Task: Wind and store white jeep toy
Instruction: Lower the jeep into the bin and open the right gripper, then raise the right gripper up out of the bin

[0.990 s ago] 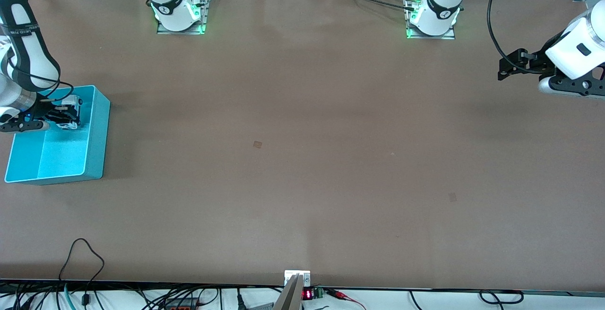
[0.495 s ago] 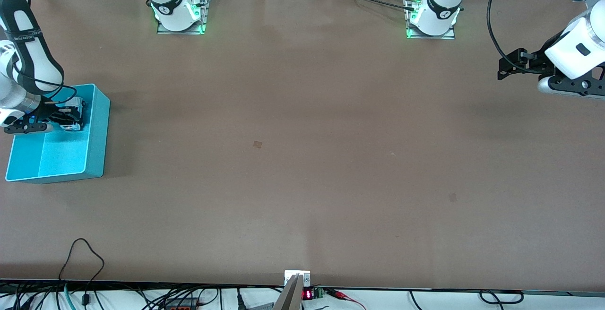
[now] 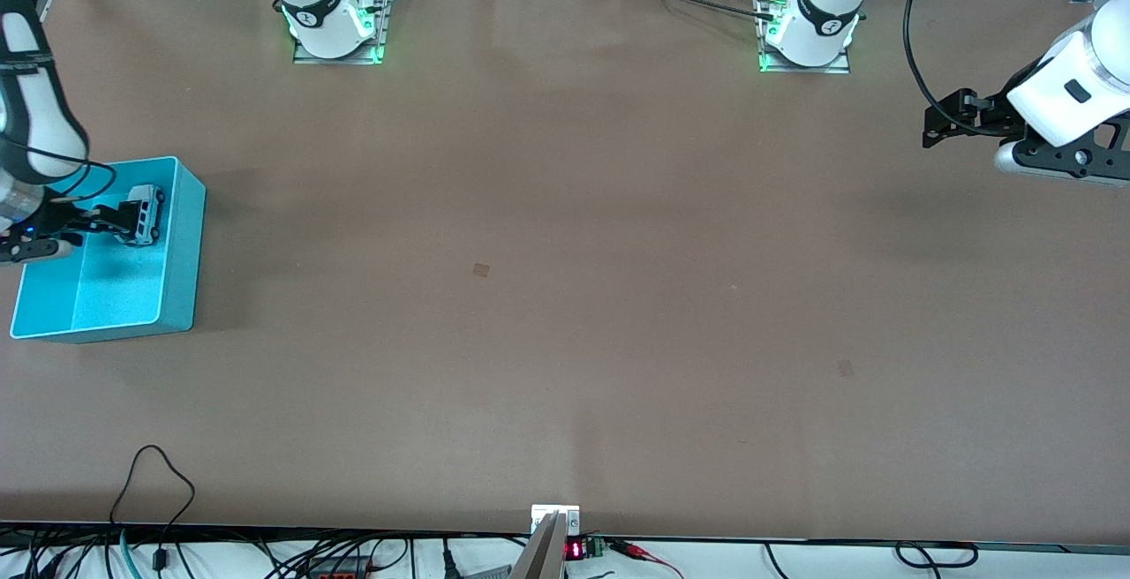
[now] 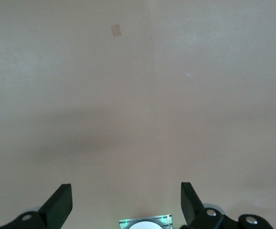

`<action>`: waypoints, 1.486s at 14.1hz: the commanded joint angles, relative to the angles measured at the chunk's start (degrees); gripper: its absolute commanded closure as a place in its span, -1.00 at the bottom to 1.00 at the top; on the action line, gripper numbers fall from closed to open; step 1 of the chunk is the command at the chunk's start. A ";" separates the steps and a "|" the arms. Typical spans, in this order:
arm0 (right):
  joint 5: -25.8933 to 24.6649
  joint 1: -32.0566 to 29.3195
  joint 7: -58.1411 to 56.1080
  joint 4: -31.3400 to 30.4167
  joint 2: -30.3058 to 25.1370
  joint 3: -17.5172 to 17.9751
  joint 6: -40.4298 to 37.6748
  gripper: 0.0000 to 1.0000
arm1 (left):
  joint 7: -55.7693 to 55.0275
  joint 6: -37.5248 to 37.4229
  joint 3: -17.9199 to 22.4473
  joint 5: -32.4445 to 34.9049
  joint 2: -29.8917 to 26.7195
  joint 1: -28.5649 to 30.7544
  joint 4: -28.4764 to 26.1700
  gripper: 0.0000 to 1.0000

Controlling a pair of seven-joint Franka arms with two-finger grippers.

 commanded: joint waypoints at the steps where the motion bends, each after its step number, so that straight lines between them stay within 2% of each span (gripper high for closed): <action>1: 0.63 4.36 -2.51 8.50 -1.78 -0.09 -11.69 -1.00 | 0.16 -0.83 -0.31 1.23 -0.84 -0.11 0.12 -1.00; 6: 1.51 12.19 -0.51 11.07 -9.69 0.00 -19.71 -1.00 | 0.25 -3.47 -0.58 1.14 -1.10 0.59 0.38 -1.00; 12: 2.31 23.09 19.00 15.11 -14.88 -0.09 -26.48 -1.00 | 0.25 -3.47 -0.93 1.23 -1.01 0.59 0.47 -1.00; 16: 2.39 28.18 31.12 14.85 -19.18 -0.09 -30.43 -1.00 | 0.25 -3.29 -0.40 1.23 -0.93 0.59 0.56 -1.00; 21: 3.79 31.54 39.05 14.41 -25.07 0.44 -35.80 -1.00 | 0.07 -3.29 -0.84 1.23 -0.66 0.59 1.17 -1.00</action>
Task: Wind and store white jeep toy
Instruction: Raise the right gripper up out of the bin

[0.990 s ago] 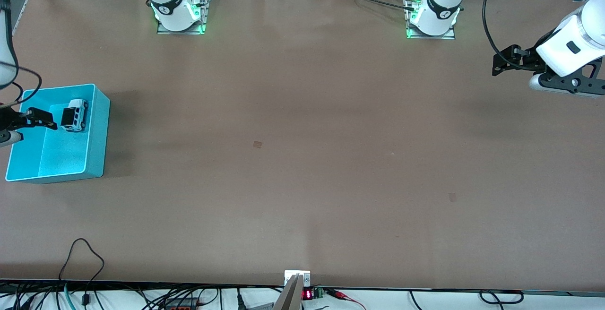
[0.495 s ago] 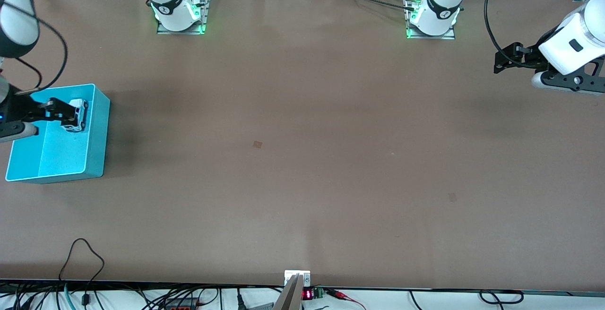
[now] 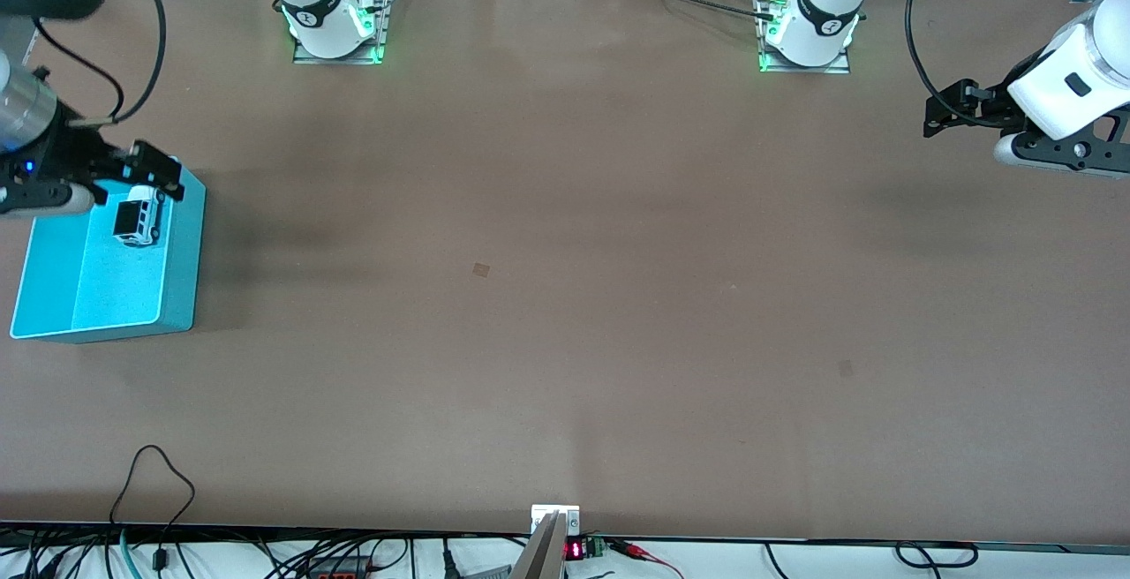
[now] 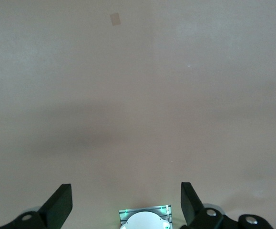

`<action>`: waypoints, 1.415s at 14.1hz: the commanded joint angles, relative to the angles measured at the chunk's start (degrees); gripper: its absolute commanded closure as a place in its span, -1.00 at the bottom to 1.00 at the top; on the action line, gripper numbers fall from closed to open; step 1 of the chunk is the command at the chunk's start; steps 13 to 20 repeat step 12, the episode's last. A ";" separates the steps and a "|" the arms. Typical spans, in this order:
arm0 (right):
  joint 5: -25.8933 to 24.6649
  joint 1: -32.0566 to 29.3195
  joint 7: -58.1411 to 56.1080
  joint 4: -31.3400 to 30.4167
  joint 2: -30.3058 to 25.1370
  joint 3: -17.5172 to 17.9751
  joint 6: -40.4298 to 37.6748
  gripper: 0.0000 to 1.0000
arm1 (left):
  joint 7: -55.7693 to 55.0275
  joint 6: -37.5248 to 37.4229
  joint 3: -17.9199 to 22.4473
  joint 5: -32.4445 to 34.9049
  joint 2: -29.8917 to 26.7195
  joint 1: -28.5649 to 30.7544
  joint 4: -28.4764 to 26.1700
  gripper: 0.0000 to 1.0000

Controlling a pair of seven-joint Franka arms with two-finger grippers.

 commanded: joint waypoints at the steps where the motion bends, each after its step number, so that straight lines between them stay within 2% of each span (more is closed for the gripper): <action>1: 1.62 1.34 2.40 -0.65 -3.60 -0.27 -3.10 -1.00 | 0.07 -0.73 -0.55 1.19 -0.22 0.19 0.90 -1.00; 7: 1.54 3.28 6.27 -3.47 -9.58 -0.27 -5.73 -1.00 | 0.07 -0.73 -0.55 1.19 -0.23 0.28 0.90 -1.00; 12: 1.45 3.90 4.69 -1.19 -7.75 -0.27 -6.80 -1.00 | 0.07 -0.73 -0.55 1.19 -0.22 0.28 0.99 -1.00; 20: 1.45 3.90 4.69 -1.19 -7.75 -0.27 -6.80 -1.00 | 0.07 -0.73 -0.55 1.19 -0.22 0.28 0.99 -1.00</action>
